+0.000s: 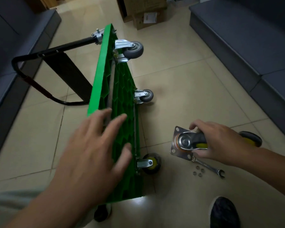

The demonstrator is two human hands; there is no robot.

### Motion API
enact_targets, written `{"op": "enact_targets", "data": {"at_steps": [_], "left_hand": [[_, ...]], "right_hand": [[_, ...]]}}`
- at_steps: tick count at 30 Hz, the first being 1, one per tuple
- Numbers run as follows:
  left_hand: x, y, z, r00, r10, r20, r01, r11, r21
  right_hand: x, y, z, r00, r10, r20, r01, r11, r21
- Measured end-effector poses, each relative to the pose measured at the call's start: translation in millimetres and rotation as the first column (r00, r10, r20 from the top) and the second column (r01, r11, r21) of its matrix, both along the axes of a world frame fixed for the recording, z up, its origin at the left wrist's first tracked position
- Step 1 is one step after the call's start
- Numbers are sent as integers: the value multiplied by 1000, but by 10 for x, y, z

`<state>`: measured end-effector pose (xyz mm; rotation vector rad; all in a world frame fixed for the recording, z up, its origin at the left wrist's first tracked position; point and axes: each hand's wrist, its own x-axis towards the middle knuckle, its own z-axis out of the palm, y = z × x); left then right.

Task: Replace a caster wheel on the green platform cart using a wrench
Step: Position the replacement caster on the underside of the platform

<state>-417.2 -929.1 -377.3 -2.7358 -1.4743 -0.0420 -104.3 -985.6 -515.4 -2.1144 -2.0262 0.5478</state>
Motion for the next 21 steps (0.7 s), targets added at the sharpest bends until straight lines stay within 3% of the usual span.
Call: {"op": "enact_targets", "data": {"at_steps": [5,11,21], "left_hand": [[845,-517,-581,958,-223,181,262,938,-229],[1662,-638,-1726,963,-268,13,237,827,-509],[2271,-394,-2724,914,-370,-169,234,819,-524]], "right_hand": [[347,-174,-316,993,-112,22,113,993,-38],[756,-317,-975,944,-328,25,329,942,-59],[1027,-147,-1809,899,-434,67,439,892,-109]]}}
